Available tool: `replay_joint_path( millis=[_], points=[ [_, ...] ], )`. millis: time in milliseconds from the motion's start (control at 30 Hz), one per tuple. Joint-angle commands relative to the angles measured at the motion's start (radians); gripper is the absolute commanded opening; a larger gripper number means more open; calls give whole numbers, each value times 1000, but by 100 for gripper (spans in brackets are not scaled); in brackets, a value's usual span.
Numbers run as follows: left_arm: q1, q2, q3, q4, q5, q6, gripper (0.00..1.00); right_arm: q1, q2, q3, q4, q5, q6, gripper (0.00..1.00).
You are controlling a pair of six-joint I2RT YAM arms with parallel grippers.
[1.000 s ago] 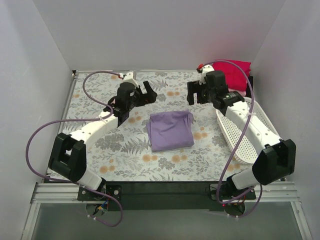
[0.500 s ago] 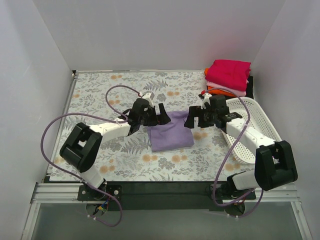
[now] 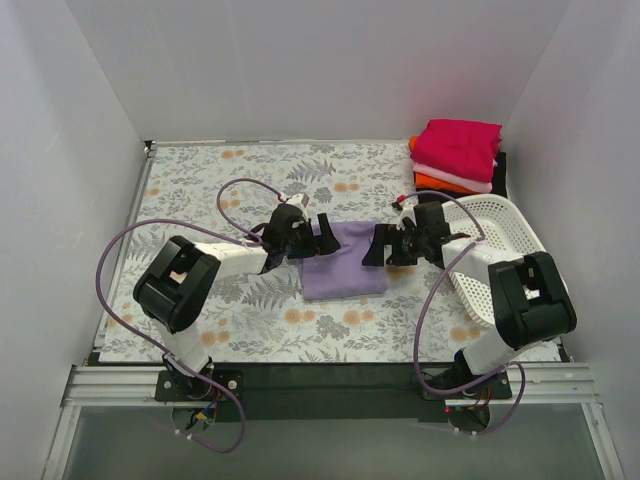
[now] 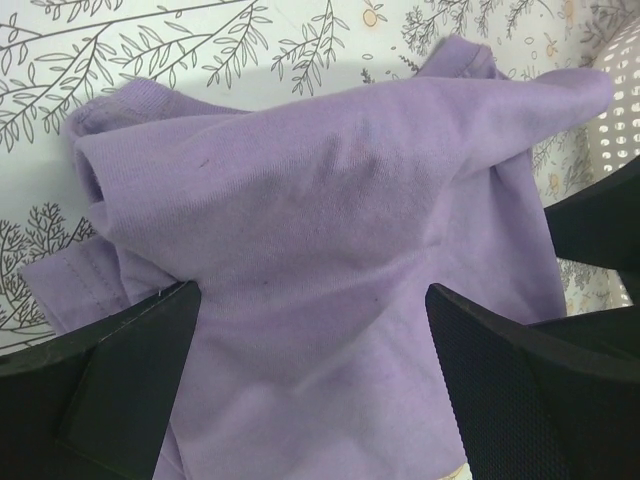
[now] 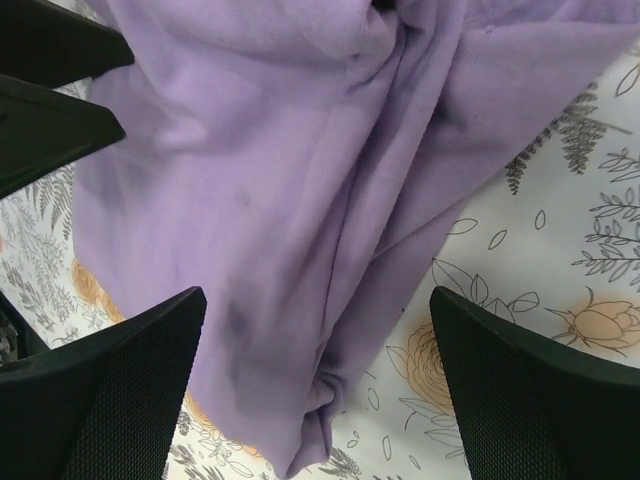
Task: Fold and stack the t-shirts
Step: Neatly place the folded tshirt to the corner
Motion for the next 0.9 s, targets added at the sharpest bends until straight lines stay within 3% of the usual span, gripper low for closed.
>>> replay_joint_path(
  millis=[0, 333, 667, 767, 867],
  points=[
    [-5, 64, -35, -66, -15, -7, 89, -8, 32, -16, 89, -53, 15, 85],
    [-28, 84, -103, 17, -1, -63, 89, 4, 111, -123, 229, -139, 102, 81],
    [-36, 52, -153, 57, 45, -96, 89, 151, 194, -94, 315, -30, 178, 77],
    [-36, 40, -167, 60, 45, -98, 89, 154, 200, -91, 313, 11, 178, 72],
    [-36, 44, -172, 76, 58, -106, 89, 162, 208, -86, 313, 36, 175, 57]
  ],
)
